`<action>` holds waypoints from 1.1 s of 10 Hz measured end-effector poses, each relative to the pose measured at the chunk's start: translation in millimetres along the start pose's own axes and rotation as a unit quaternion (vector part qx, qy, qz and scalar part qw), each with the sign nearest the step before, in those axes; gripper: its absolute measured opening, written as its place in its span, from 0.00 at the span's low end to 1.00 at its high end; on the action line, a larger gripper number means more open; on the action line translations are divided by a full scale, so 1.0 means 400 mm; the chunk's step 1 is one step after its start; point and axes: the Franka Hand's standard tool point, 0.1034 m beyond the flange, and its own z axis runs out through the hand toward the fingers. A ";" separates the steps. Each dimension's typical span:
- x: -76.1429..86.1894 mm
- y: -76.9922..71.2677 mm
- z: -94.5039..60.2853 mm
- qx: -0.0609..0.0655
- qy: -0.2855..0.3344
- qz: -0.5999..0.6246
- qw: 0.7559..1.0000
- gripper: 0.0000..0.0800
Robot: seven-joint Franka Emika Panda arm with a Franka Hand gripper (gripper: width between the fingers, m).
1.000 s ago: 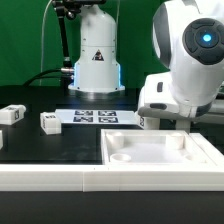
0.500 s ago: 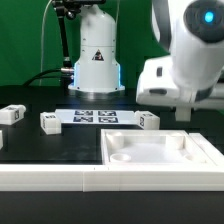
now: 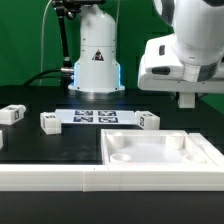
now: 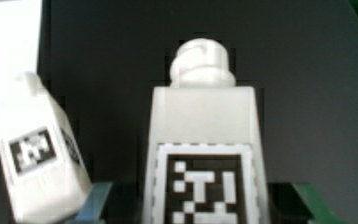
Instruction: Assemble one leg
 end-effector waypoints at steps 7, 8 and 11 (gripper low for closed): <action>0.042 0.059 -0.178 0.001 0.177 -0.050 0.983 0.37; 0.058 0.051 -0.199 0.008 0.211 -0.050 0.976 0.37; 0.063 0.042 -0.188 0.019 0.309 -0.059 0.949 0.37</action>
Offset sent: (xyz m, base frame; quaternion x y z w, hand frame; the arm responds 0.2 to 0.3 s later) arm 0.0162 -0.0359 0.0356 -0.0361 0.1069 -0.0581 0.9919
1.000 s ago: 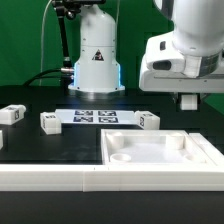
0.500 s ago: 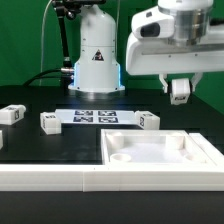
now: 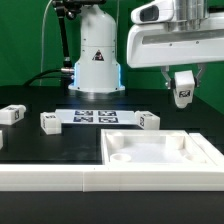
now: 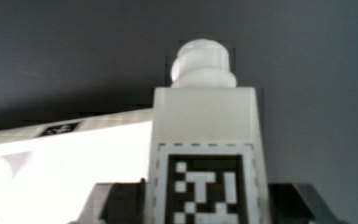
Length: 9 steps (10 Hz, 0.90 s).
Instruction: Assemble one leg
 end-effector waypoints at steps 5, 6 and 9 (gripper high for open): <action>0.085 0.052 -0.031 0.000 0.184 -0.073 0.980 0.37; 0.106 0.046 -0.048 0.005 0.234 -0.074 0.969 0.37; 0.092 0.050 -0.027 0.006 0.258 -0.075 0.963 0.37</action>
Offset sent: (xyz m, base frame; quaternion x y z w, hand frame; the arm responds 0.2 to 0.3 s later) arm 0.0379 -0.0383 0.0259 -0.0535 0.2199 -0.1057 0.9683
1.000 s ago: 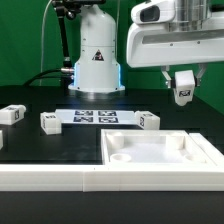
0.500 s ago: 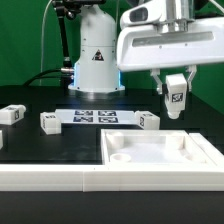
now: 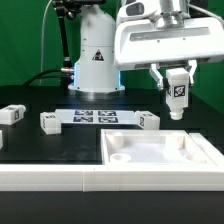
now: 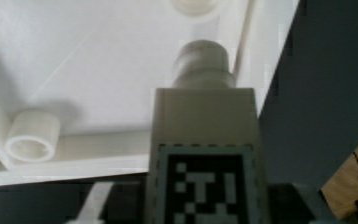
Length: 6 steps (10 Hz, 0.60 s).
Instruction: Assemble one leg
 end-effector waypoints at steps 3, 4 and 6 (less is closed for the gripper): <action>0.013 0.005 0.020 -0.002 0.000 -0.027 1.000 0.37; 0.055 0.008 0.046 -0.003 0.005 -0.056 0.998 0.37; 0.103 0.005 0.069 -0.002 0.012 -0.071 0.997 0.37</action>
Offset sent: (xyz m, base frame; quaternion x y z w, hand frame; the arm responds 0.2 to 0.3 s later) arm 0.0752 -0.0240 -0.0019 -0.0722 0.0411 -0.1759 0.9809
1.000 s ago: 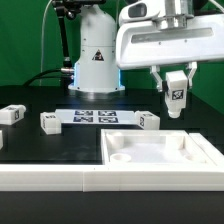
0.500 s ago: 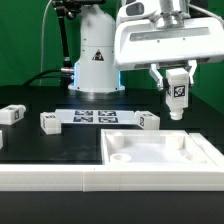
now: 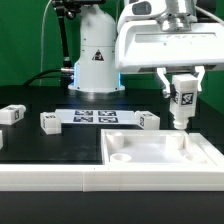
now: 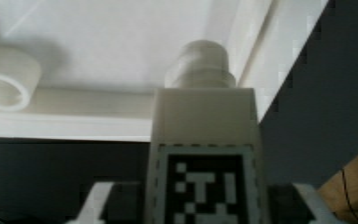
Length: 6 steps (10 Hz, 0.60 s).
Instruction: Assemble one leg
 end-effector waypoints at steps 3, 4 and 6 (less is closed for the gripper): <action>-0.005 0.000 0.001 0.000 -0.002 0.000 1.000 0.37; -0.005 0.000 0.001 0.000 -0.002 0.000 1.000 0.37; -0.010 0.001 0.026 0.000 -0.002 0.000 1.000 0.37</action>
Offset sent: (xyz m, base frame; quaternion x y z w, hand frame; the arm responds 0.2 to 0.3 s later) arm 0.0000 0.0000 0.0000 0.0000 0.0000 0.0000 1.0000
